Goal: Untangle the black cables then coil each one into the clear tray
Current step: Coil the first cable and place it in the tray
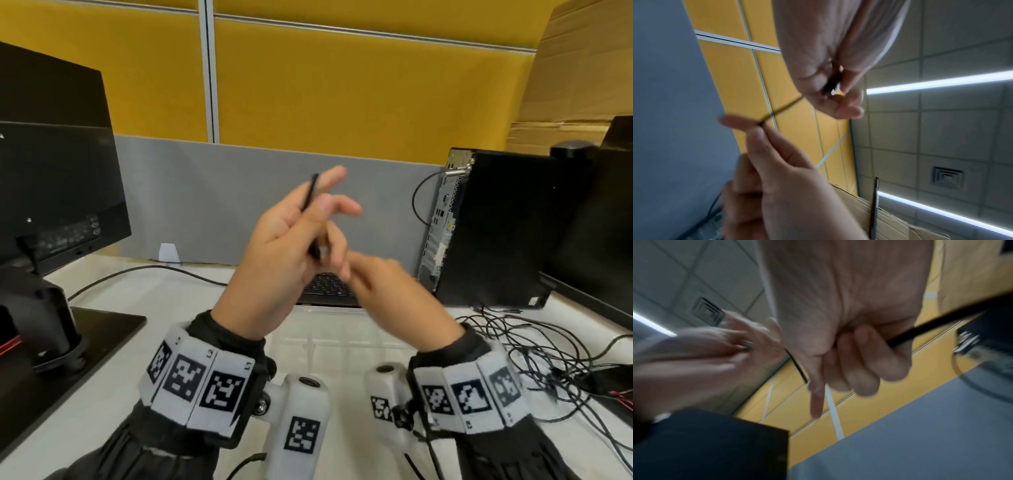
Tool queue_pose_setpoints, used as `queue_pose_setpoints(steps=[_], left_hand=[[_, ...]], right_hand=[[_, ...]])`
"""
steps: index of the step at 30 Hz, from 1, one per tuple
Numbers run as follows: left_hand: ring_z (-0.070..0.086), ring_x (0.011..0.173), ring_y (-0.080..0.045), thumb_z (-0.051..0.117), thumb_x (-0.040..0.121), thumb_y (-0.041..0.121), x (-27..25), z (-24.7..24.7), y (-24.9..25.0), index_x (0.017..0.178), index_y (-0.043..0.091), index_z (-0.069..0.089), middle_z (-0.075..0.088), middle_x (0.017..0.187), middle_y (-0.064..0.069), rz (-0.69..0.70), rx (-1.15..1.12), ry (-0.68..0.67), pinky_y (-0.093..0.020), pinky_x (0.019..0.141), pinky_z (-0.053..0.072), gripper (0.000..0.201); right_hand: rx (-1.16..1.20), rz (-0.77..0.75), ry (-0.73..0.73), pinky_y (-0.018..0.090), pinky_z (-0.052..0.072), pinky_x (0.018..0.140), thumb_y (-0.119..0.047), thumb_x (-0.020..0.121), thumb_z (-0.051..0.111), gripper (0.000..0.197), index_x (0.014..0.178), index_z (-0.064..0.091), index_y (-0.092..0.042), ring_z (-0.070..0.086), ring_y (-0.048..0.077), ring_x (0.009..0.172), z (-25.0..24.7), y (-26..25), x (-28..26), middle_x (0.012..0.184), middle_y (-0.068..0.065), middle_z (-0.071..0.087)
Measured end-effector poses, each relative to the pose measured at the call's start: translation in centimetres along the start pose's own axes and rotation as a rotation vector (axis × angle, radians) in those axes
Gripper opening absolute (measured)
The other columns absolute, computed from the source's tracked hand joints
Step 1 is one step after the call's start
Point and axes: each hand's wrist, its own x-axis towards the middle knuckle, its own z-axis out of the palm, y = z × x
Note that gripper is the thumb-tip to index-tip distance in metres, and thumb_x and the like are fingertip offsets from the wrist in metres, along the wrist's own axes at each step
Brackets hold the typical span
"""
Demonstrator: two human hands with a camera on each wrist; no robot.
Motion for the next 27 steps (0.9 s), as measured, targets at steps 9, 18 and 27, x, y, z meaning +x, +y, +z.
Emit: queue_pose_setpoints(steps=[9, 18, 27], left_hand=[[0.061, 0.089, -0.003, 0.028, 0.101, 0.015, 0.7, -5.7, -0.7, 0.108, 0.002, 0.051, 0.06, 0.107, -0.004, 0.1, 1.123, 0.259, -0.015, 0.08, 0.046, 0.027], [0.056, 0.045, -0.007, 0.027, 0.099, 0.026, -0.9, 0.3, 0.1, 0.076, 0.002, 0.057, 0.065, 0.055, 0.0, -0.347, 0.43, -0.346, -0.01, 0.05, 0.039, 0.045], [0.068, 0.099, -0.021, 0.041, 0.094, 0.019, 0.4, -2.3, 0.1, 0.108, 0.001, 0.059, 0.072, 0.101, -0.009, -0.026, 0.014, 0.014, -0.021, 0.079, 0.052, 0.029]], right_hand=[[0.02, -0.111, -0.017, 0.022, 0.028, 0.05, -0.04, 0.095, 0.038, 0.025, 0.085, 0.06, -0.032, 0.045, 0.007, 0.054, -3.8, -2.1, -2.3, 0.055, -0.011, 0.05], [0.145, -0.114, 0.784, 0.041, 0.044, 0.051, -0.036, 0.089, 0.06, 0.011, 0.082, 0.065, -0.029, 0.053, 0.018, 0.052, -4.3, 0.0, -1.4, 0.062, 0.001, 0.063], [0.071, 0.057, -0.177, 0.025, 0.04, 0.086, -0.035, 0.1, 0.035, 0.031, 0.121, 0.058, -0.036, 0.057, 0.006, 0.104, -0.6, 0.7, -0.2, 0.111, -0.017, 0.063]])
